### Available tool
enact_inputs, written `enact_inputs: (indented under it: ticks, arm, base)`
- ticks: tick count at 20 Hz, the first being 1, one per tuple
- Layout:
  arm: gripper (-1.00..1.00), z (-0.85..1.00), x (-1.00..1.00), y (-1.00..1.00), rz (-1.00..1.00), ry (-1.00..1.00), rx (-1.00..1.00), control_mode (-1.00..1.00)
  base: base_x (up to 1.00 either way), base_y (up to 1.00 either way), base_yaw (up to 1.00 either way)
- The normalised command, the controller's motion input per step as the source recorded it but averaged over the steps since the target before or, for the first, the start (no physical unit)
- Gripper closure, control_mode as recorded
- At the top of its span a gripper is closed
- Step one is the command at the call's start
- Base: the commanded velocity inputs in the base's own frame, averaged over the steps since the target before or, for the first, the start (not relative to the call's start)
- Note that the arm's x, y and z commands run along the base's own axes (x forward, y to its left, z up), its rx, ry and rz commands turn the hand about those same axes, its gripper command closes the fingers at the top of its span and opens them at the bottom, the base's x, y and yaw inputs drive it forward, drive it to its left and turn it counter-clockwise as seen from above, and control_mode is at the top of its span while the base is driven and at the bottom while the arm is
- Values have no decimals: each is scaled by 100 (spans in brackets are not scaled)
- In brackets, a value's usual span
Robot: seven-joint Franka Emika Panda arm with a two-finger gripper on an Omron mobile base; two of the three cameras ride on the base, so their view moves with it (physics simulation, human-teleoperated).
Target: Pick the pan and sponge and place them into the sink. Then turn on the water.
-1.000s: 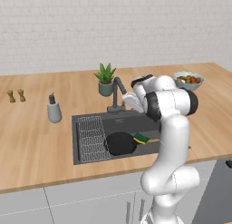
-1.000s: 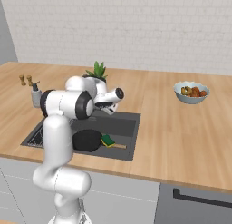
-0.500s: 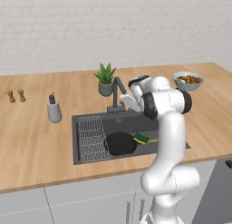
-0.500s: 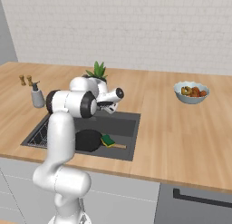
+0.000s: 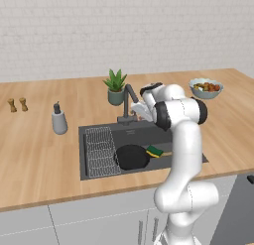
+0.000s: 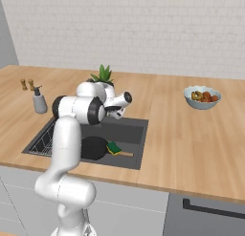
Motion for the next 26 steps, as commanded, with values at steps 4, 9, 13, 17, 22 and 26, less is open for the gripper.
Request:
enact_inputs:
  ticks: [4,9,13,17,22,26]
  arm:
    - [100,-5,9,0,0,1,0,-100]
    - [100,-20,7,1,-1,0,0,-100]
    - [100,-27,4,4,-4,2,6,-100]
    - [100,-16,0,6,-11,5,16,-100]
    - [100,-10,0,4,-21,12,19,-100]
    - [100,-12,0,0,-19,13,22,-100]
  base:
    - [0,0,0]
    - [0,0,0]
    - [0,0,0]
    - [0,0,0]
    - [0,0,0]
    - [0,0,0]
